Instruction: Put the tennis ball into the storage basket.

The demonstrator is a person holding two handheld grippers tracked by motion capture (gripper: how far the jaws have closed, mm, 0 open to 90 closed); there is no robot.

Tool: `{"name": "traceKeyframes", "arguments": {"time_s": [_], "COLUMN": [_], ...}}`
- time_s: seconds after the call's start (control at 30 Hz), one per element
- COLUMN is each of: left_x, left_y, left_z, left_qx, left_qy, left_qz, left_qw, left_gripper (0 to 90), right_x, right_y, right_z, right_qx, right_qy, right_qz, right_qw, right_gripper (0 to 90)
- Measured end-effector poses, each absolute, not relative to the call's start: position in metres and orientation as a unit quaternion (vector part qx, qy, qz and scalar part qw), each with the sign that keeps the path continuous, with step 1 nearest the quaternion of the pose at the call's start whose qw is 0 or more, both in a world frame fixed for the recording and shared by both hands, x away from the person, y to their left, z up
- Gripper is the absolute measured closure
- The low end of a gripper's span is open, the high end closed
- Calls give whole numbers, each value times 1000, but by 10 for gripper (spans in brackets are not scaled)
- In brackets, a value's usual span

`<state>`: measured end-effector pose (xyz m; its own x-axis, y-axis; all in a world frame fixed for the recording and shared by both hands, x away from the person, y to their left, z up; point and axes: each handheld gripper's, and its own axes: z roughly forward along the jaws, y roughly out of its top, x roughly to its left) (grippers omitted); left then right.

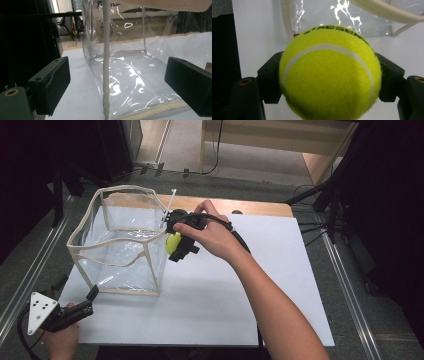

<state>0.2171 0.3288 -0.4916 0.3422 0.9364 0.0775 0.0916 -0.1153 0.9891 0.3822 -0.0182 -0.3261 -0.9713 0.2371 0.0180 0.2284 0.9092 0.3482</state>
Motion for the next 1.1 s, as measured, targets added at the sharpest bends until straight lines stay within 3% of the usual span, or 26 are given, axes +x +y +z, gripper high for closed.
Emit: {"name": "traceKeyframes", "arguments": {"time_s": [1.1], "left_x": [217], "left_y": [329], "left_z": [-492], "left_qx": [628], "left_qy": [409], "left_qz": [401], "left_qw": [526], "left_gripper": [68], "right_x": [392], "right_y": [-1], "right_z": [-279], "right_qx": [95], "right_qy": [980], "right_qz": [171], "right_qw": [23], "right_gripper": [228]}}
